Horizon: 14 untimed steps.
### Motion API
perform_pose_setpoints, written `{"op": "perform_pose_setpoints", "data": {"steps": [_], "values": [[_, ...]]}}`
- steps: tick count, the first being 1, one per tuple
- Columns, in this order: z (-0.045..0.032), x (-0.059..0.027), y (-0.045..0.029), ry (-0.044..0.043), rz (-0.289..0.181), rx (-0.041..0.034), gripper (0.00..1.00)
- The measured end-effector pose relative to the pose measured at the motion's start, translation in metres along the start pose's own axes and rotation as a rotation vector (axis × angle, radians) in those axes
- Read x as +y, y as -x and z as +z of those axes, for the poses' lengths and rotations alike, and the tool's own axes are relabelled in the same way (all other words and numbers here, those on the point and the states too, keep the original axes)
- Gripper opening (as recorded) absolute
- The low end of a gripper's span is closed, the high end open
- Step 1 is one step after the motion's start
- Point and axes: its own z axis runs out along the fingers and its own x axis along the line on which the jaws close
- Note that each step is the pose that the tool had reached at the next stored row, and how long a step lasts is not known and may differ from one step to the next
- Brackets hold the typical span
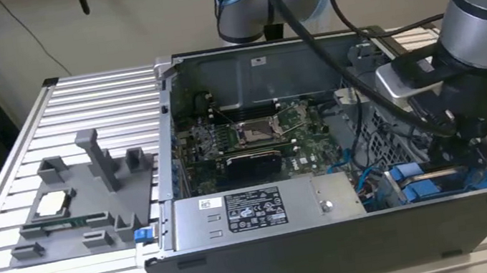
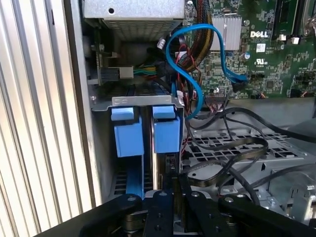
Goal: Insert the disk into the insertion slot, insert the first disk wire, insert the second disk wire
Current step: 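Insert the second disk wire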
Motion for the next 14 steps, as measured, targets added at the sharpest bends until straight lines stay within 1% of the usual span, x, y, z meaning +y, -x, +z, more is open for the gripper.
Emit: {"op": "perform_pose_setpoints", "data": {"steps": [2,5,6,7,14], "values": [[0.0023,0.0005,-0.0003,-0.0001,0.000,0.0021,0.16],[0.0041,0.0011,-0.0004,0.0004,0.000,-0.0012,0.17],[0.0042,0.0011,-0.0005,0.0001,0.000,-0.0010,0.17],[0.0042,0.0011,-0.0005,0.0000,0.000,-0.0010,0.23],[0.0027,0.0007,-0.0003,0.0002,0.000,-0.0001,0.23]]}}
